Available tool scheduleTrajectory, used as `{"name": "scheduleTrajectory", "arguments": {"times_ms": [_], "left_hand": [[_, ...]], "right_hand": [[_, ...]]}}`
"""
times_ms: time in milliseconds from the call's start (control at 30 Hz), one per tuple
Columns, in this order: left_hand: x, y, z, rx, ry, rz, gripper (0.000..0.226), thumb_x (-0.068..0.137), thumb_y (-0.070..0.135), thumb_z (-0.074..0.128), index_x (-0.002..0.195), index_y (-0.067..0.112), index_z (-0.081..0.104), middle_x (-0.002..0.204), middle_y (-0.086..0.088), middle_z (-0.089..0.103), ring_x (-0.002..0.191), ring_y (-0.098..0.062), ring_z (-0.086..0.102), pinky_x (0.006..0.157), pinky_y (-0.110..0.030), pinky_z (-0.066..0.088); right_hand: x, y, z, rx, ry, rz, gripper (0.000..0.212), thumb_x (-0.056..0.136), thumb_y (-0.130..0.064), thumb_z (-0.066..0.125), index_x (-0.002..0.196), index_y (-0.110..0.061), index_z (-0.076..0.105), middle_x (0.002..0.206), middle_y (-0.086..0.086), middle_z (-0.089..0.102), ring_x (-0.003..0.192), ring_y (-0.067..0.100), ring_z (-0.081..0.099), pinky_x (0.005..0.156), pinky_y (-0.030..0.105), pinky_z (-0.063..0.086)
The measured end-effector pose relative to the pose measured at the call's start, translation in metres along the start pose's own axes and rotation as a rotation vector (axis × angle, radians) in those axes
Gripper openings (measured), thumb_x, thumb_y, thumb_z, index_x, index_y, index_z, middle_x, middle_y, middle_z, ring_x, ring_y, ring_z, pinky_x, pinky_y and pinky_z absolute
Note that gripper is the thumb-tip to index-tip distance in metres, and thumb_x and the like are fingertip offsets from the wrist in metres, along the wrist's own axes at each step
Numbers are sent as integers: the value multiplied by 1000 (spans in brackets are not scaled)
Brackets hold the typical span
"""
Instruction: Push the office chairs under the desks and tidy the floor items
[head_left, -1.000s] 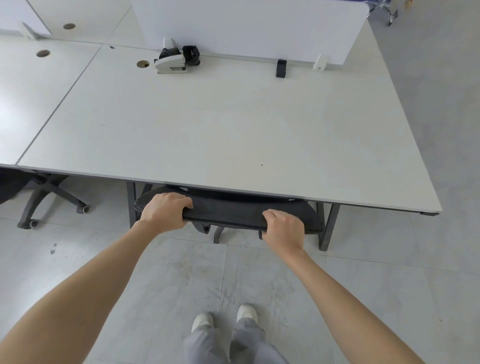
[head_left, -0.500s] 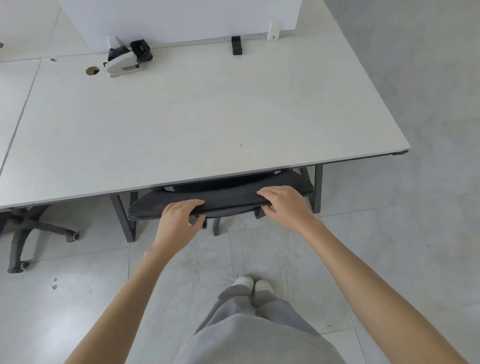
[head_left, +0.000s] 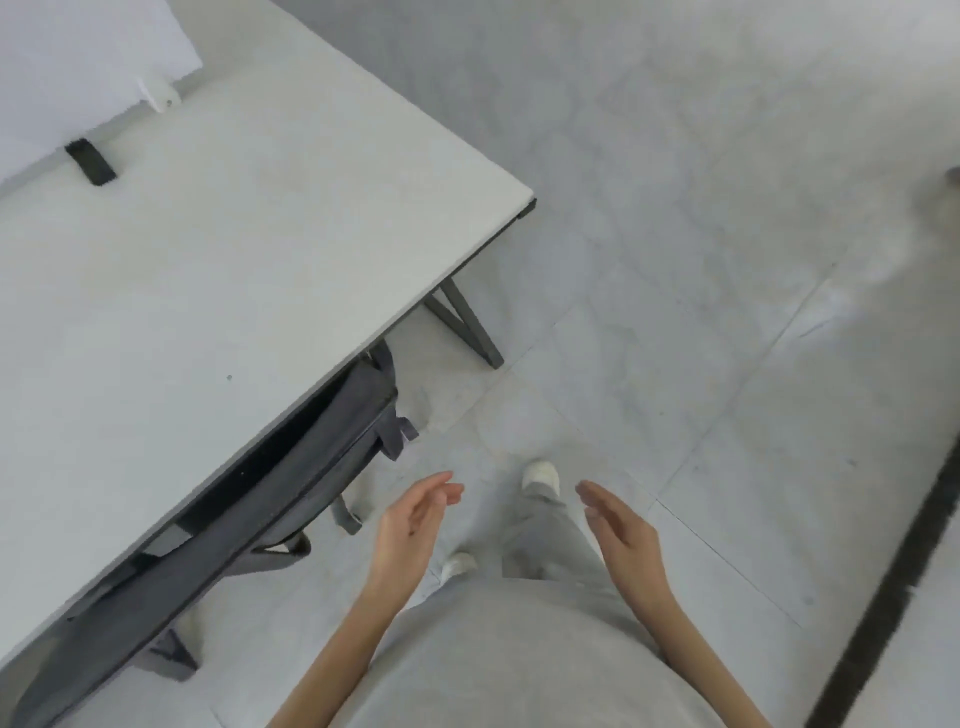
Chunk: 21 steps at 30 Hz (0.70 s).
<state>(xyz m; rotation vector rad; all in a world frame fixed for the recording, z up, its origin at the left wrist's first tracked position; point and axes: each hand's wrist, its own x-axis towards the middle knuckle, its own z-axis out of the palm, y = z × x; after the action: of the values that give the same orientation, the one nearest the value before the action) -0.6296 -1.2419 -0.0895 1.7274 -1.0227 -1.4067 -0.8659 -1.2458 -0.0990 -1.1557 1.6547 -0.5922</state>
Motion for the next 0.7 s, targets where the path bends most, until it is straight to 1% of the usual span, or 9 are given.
{"name": "scheduleTrajectory", "arguments": {"times_ms": [33, 167, 200, 267, 300, 333, 433, 567, 700], "left_hand": [[18, 13, 12, 17, -49, 22, 26, 95, 9, 43, 108, 23, 60, 101, 5, 70, 95, -4, 64, 91, -25, 48], [103, 71, 69, 83, -192, 123, 24, 96, 12, 43, 113, 17, 58, 101, 8, 68, 94, -1, 64, 86, -16, 48], [124, 85, 84, 102, -210, 147, 24, 96, 13, 43, 114, 16, 58, 101, 8, 68, 94, -1, 64, 85, -14, 48], [167, 116, 117, 108, -217, 189, 24, 96, 12, 44, 115, 15, 58, 101, 6, 68, 93, -2, 64, 84, -12, 47], [181, 126, 128, 105, -211, 196, 24, 96, 11, 44, 115, 14, 59, 101, 5, 69, 93, -2, 64, 84, -12, 47], [191, 136, 137, 99, -197, 197, 24, 95, 10, 44, 114, 14, 59, 101, 4, 69, 92, -2, 64, 83, -12, 47], [232, 167, 175, 60, -123, 174, 24, 95, 8, 44, 111, 16, 60, 99, 6, 70, 91, -2, 65, 83, -15, 48], [278, 190, 201, 59, -64, 106, 25, 94, 5, 44, 108, 18, 61, 93, 8, 73, 88, -3, 66, 80, -12, 49], [336, 203, 208, 97, 1, 49, 25, 94, 5, 45, 107, 19, 61, 92, 19, 71, 86, -2, 66, 78, -9, 48]], "right_hand": [[1, 6, -11, 45, 49, 45, 30, 93, -10, 50, 119, -19, 60, 119, -8, 62, 113, 7, 55, 85, 0, 37], [35, 20, -58, 181, 222, 158, 29, 93, -9, 49, 117, -17, 61, 117, -3, 65, 113, 9, 56, 94, 19, 37], [49, 19, -69, 198, 236, 172, 28, 93, -9, 49, 115, -20, 62, 116, -4, 65, 112, 10, 56, 94, 20, 37], [90, 13, -99, 192, 211, 173, 27, 92, -11, 50, 107, -31, 61, 110, -9, 66, 109, 6, 57, 95, 22, 39], [108, 8, -111, 174, 179, 165, 29, 92, -11, 51, 104, -36, 60, 107, -13, 66, 107, 3, 57, 95, 22, 41], [127, 1, -123, 162, 151, 153, 29, 92, -11, 51, 105, -36, 59, 105, -15, 65, 103, -4, 57, 95, 20, 42], [209, -30, -175, 129, 75, 75, 29, 93, -12, 51, 119, -20, 59, 107, -14, 65, 94, -20, 55, 84, 2, 40], [316, -86, -223, 64, 14, -64, 29, 94, -12, 49, 121, -17, 59, 109, -10, 66, 93, -21, 54, 84, 0, 39], [411, -135, -248, 93, 11, -128, 28, 93, -7, 50, 117, -18, 60, 103, -12, 66, 93, -18, 57, 84, 3, 41]]}}
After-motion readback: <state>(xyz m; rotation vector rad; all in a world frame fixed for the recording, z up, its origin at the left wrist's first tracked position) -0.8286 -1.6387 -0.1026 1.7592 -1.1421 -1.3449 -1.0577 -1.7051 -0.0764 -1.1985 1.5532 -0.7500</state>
